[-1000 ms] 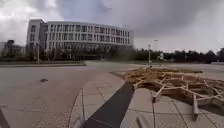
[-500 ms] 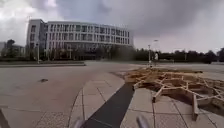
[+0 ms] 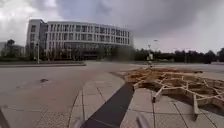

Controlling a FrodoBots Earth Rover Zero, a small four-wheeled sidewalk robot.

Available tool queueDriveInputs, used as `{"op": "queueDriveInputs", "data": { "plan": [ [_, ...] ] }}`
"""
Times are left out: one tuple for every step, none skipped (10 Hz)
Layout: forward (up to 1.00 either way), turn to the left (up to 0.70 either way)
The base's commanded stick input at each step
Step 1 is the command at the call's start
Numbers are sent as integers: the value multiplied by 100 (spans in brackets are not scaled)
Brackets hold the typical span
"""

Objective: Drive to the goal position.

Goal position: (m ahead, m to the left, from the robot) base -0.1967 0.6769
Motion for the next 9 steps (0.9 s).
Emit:
{"op": "queueDriveInputs", "data": {
  "plan": [
    [4, 0],
    [4, 0],
    [4, 0],
    [4, 0],
    [4, 0],
    [4, 0],
    [4, 0],
    [4, 0],
    [4, 0]
  ]
}}
